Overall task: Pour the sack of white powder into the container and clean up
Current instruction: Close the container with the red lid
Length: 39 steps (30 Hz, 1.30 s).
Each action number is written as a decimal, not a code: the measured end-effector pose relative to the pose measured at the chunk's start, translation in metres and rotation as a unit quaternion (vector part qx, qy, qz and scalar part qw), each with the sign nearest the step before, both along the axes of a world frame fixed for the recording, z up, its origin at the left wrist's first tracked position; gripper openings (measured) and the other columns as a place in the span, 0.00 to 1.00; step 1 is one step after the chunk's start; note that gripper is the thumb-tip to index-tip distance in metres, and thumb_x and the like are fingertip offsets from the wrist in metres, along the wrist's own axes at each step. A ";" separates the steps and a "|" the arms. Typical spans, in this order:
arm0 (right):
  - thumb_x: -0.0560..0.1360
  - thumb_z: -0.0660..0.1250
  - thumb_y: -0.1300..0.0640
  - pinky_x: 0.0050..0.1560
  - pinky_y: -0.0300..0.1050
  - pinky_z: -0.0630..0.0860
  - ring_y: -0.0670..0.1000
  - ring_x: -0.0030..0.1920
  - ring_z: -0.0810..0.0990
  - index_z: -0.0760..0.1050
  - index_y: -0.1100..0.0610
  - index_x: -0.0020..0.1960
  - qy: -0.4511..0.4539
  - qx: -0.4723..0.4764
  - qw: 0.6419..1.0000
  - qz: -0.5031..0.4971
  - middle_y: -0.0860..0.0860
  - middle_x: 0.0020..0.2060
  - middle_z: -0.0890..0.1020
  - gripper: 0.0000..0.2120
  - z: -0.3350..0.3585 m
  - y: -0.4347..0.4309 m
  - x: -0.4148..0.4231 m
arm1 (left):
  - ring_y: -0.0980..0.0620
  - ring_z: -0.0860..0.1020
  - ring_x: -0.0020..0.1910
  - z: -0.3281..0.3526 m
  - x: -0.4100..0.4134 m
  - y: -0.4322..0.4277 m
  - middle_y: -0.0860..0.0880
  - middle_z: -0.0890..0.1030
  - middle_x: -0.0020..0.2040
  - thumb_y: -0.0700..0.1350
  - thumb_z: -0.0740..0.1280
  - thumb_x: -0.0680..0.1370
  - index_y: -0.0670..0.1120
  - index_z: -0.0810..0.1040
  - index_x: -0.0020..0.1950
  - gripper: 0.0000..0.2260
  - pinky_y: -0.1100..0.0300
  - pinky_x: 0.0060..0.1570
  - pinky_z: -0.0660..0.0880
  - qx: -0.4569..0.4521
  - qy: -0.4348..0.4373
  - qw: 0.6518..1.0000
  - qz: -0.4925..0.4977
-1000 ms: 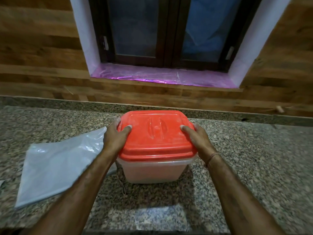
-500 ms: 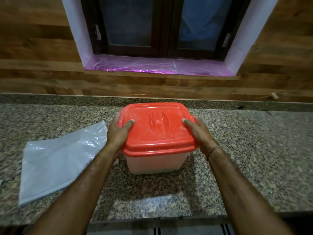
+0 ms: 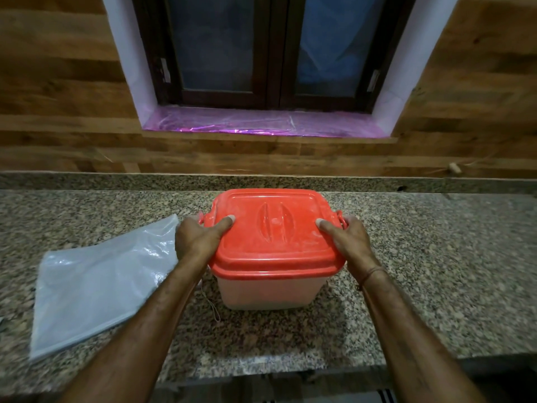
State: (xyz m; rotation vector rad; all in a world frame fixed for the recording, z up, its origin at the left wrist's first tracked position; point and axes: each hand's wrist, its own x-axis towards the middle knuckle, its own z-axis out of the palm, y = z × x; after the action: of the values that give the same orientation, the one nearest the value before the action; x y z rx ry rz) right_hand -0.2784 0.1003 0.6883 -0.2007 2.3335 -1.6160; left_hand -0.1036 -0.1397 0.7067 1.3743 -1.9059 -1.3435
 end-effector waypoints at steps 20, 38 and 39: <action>0.83 0.57 0.38 0.57 0.61 0.84 0.57 0.56 0.85 0.61 0.54 0.80 0.113 0.134 0.981 0.087 0.55 0.65 0.80 0.31 0.010 0.004 0.016 | 0.36 0.78 0.63 -0.012 -0.013 0.009 0.39 0.79 0.66 0.67 0.65 0.78 0.43 0.71 0.72 0.34 0.48 0.58 0.74 -0.066 -0.090 0.992 -0.056; 0.69 0.80 0.49 0.53 0.60 0.86 0.58 0.43 0.90 0.87 0.62 0.49 -0.073 -0.118 0.990 0.021 0.56 0.41 0.90 0.17 0.019 -0.073 -0.193 | 0.42 0.83 0.49 0.017 -0.184 -0.055 0.43 0.85 0.52 0.66 0.75 0.69 0.42 0.83 0.56 0.30 0.53 0.51 0.80 -0.003 0.005 1.000 0.010; 0.69 0.80 0.50 0.52 0.59 0.86 0.57 0.42 0.90 0.87 0.62 0.48 -0.069 -0.113 0.991 0.023 0.56 0.40 0.89 0.16 0.018 -0.079 -0.204 | 0.43 0.84 0.49 0.016 -0.197 -0.061 0.43 0.86 0.51 0.67 0.74 0.69 0.43 0.84 0.56 0.30 0.52 0.51 0.80 -0.006 0.003 1.000 0.006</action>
State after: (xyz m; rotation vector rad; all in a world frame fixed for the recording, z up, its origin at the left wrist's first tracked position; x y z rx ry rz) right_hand -0.4826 0.0209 0.7067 -0.1829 2.0278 -1.8086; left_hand -0.3003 -0.2012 0.7230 1.3710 -1.8962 -1.3263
